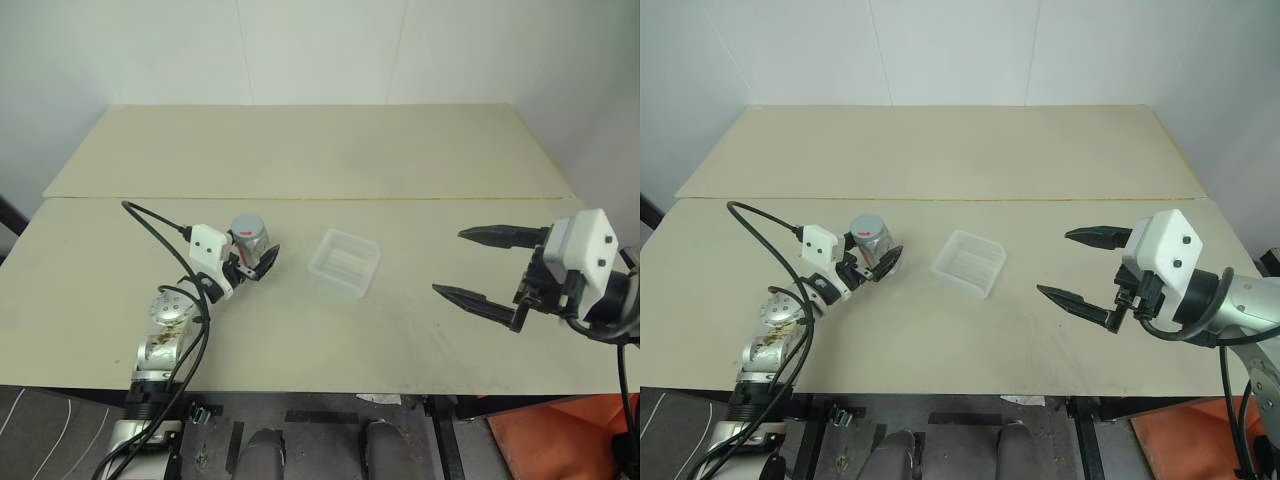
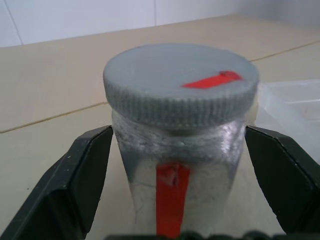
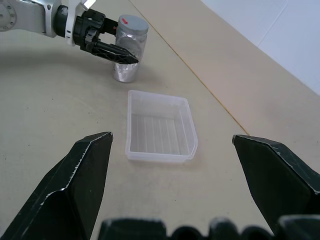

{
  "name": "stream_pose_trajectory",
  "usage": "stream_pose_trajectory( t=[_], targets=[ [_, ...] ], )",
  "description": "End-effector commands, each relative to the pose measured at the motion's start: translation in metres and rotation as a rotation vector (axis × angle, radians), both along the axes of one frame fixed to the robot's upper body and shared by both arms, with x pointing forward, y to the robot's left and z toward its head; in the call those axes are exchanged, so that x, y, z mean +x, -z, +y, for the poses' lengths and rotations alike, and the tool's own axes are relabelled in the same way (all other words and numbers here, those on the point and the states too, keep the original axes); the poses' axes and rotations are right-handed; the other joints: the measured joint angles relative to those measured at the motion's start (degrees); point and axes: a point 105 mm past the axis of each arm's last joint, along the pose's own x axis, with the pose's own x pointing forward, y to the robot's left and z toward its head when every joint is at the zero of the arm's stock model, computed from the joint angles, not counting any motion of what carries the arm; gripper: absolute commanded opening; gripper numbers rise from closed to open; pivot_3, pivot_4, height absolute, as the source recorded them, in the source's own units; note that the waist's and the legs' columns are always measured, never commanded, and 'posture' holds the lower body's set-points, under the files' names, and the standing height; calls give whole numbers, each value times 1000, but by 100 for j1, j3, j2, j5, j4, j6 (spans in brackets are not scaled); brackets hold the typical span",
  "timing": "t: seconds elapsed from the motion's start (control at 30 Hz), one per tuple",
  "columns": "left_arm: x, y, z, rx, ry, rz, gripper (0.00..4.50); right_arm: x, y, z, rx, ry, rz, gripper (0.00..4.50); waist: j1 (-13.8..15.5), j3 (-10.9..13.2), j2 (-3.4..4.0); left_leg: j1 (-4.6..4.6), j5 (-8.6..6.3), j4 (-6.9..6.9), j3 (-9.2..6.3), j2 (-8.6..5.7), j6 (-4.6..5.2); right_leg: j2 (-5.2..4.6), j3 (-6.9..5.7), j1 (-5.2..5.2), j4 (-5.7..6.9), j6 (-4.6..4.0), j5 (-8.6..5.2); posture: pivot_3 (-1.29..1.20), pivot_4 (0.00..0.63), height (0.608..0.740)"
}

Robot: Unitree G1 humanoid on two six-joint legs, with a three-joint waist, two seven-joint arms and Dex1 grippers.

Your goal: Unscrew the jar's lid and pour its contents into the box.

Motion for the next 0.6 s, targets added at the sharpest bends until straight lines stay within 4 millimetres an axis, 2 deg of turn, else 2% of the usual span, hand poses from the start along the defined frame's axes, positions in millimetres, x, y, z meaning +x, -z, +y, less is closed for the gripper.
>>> stream_pose_trajectory(
  t=[0.03, 0.1, 0.27, 0.43, 0.6],
  targets=[
    [3, -13, -4, 7, -8, -69, 4101, -6, -14, 2, -9, -6, -60, 4500, 6, 0, 0, 0, 0, 0, 0, 0, 0, 0, 0, 0, 0, 0, 0, 0, 150, 740],
    [3, -12, -7, 14, 5, -70, 3624, -6, -14, 3, -10, -7, -62, 4500, 17, 0, 0, 0, 0, 0, 0, 0, 0, 0, 0, 0, 0, 0, 0, 0, 150, 740],
    [-2, -12, -8, 12, 13, -65, 1992, -8, -18, 7, -9, -16, -71, 4500, 34, 0, 0, 0, 0, 0, 0, 0, -1, 0, 0, 0, 0, 0, 0, 0, 150, 740],
    [-9, -16, -9, 18, 35, -63, 1936, -8, -20, 15, 5, -45, -78, 4500, 41, 0, 0, 0, 0, 0, -1, 0, -1, 0, 0, 0, 0, 1, 0, 0, 150, 740],
    [-24, -50, -27, 50, 347, -32, 1936, 3, -32, 37, 79, -118, -101, 4500, -13, 0, 0, 2, 1, 1, -1, 1, -3, 1, 0, 0, 5, 1, 0, 0, 150, 740]
  ],
)
